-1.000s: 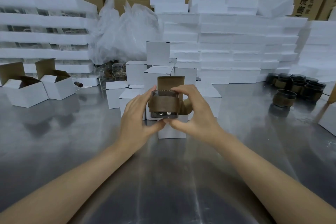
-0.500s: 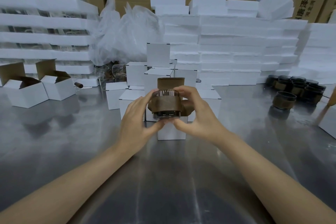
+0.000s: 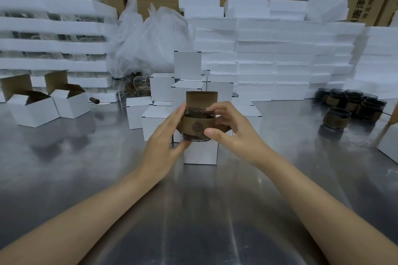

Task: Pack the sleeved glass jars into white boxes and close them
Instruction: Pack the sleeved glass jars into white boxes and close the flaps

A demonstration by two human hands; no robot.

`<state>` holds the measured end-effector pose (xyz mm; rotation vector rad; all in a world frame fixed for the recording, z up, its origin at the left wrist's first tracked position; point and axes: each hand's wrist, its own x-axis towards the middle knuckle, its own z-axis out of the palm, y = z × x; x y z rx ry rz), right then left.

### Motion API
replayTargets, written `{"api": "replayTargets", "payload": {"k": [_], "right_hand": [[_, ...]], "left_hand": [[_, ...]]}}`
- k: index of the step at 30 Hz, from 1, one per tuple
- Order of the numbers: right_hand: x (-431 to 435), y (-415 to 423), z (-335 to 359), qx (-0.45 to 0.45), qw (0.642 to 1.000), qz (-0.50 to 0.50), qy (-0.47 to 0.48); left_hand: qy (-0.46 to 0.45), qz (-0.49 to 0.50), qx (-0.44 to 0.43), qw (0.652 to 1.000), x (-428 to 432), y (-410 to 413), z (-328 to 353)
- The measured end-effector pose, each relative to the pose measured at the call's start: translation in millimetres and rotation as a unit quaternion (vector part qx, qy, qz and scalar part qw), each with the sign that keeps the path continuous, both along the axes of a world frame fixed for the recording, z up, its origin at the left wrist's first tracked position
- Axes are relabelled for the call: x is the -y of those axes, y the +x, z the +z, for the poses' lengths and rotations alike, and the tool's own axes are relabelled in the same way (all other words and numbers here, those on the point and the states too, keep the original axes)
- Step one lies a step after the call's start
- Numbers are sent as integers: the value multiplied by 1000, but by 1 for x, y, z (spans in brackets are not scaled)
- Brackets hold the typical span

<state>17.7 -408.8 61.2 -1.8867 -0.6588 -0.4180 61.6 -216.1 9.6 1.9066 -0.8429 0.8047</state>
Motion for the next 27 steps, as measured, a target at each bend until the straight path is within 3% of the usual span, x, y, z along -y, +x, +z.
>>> {"api": "replayTargets", "payload": {"k": [5,10,13,20,27], "right_hand": [[4,7,-4,2,998,-39,48],[10,12,-7,46,996,-78,-28],[11,15,-10,29,994,-82,-61],[12,19,-14,50,993,-83,-66],[11,21,-15,238,953,-124,-137]], "left_hand": [[-23,11,-4,1000,0,2,0],[-19,7,7,1000,1,1,2],[-11,13,12,1000,0,0,3],[5,26,14,1000,0,-3,6],[4,10,53,999,0,-3,6]]}}
